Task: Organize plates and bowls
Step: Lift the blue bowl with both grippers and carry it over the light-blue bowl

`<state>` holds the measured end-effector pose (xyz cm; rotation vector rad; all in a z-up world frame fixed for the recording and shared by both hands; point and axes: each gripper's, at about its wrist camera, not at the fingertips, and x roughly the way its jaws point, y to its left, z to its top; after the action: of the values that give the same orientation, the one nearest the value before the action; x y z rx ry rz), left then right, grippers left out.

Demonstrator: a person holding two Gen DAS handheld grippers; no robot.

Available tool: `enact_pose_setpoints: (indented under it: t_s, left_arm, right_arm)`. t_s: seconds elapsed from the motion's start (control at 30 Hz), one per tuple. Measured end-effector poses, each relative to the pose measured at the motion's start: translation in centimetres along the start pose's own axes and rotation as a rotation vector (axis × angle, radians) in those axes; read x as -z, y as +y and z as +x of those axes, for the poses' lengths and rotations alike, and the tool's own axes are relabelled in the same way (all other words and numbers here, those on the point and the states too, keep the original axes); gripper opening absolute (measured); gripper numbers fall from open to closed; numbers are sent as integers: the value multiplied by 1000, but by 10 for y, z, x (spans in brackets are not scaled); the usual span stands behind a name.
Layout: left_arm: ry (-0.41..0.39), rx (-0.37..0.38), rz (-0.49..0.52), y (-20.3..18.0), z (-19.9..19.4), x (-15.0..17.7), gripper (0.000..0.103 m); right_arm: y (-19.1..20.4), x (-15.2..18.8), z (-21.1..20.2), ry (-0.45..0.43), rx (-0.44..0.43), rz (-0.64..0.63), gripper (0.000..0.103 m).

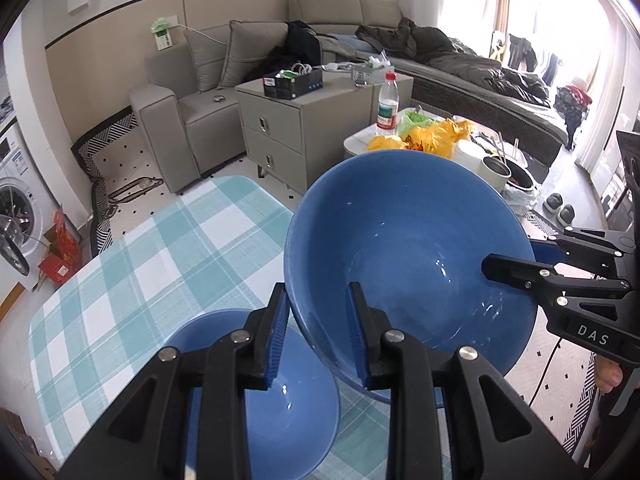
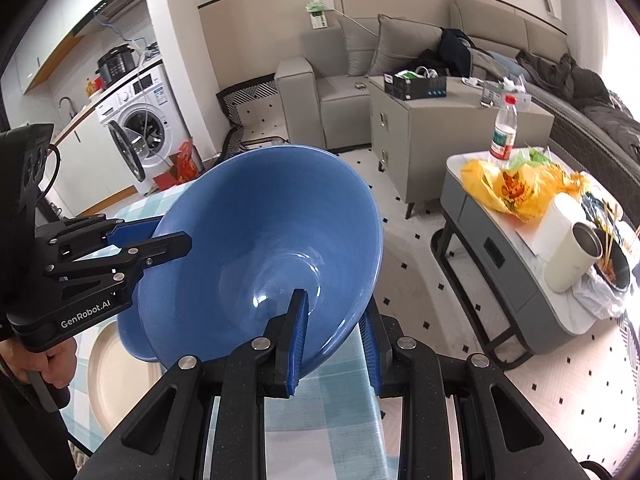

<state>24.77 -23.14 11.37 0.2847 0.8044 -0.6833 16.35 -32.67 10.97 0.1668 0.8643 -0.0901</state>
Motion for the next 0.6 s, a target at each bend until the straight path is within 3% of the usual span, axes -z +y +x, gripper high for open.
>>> enact_pose_setpoints:
  t_s: [0.6]
  left_arm:
    - [-43,-99,-106,55,-50,37,27]
  right_arm:
    - [82,-14,-2,-11,-97,-124,26]
